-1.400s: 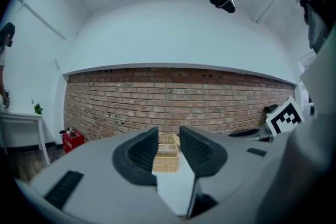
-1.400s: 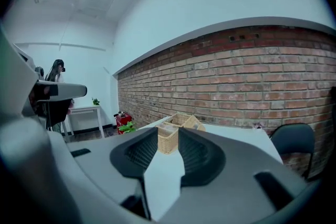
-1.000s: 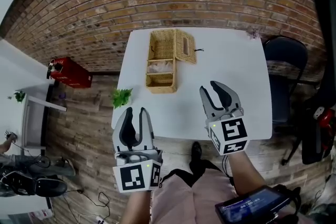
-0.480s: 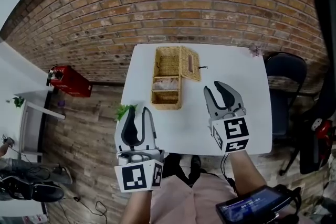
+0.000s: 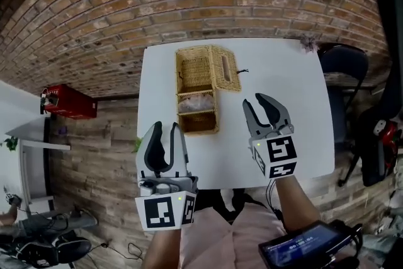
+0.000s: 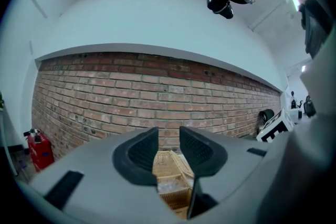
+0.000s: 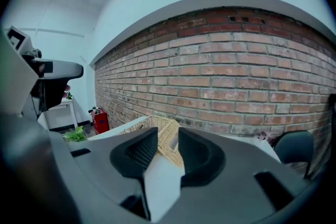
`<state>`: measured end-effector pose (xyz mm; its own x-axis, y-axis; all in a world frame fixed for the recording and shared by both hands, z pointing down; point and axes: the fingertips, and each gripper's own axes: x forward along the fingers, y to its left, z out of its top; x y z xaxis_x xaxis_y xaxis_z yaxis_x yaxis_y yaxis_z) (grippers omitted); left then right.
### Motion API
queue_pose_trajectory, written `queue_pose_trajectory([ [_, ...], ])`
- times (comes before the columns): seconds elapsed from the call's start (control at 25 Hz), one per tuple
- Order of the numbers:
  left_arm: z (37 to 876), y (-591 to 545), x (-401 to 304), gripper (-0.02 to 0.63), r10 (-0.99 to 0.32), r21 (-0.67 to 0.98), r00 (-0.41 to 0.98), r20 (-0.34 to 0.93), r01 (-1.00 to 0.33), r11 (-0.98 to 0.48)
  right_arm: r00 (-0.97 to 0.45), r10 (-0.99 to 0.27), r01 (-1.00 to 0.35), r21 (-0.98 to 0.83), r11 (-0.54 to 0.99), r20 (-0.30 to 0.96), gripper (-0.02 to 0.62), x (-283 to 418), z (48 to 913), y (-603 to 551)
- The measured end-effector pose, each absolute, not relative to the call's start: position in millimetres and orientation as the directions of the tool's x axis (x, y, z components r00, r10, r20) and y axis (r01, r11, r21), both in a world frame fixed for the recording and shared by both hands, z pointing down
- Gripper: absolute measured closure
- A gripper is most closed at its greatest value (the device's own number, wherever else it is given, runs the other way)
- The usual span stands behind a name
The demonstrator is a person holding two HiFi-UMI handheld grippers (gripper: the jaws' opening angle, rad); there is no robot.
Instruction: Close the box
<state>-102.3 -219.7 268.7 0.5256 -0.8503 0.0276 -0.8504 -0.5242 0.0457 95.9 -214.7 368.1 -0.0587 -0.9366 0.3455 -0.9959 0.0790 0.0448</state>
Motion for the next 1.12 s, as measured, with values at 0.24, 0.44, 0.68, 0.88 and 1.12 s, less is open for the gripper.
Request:
queue_pose_trajectory([
  [0.24,307.8,-248.9,-97.2,0.475,-0.811,0.086,0.578,0.095,-0.816,-0.571,-0.018,-0.892,-0.998,0.041,0.041,0.452,0.468,94.8,427.1,-228.9],
  [0.44,340.7,-268.9,-94.0,0.474,-0.78,0.108,0.609,0.144,-0.793,-0.599,0.004,-0.855,-0.999,0.031,0.014,0.519,0.467,96.2,470.9,-243.2],
  [0.68,375.5,-295.1,-98.3,0.474,-0.764,0.125,0.611,0.206,-0.791,-0.599,0.049,-0.806,-0.997,0.077,-0.004,0.59,0.463,104.2,514.8,-256.9],
  [0.88,388.3,-315.0,-93.3,0.475,-0.751,0.122,0.62,0.228,-0.784,-0.609,0.083,-0.772,-0.993,0.122,-0.007,0.63,0.455,107.5,536.3,-269.7],
  [1.12,393.0,-330.6,-87.4,0.474,-0.747,0.124,0.621,0.237,-0.782,-0.611,0.141,-0.735,-0.982,0.19,-0.017,0.663,0.442,119.0,546.0,-282.4],
])
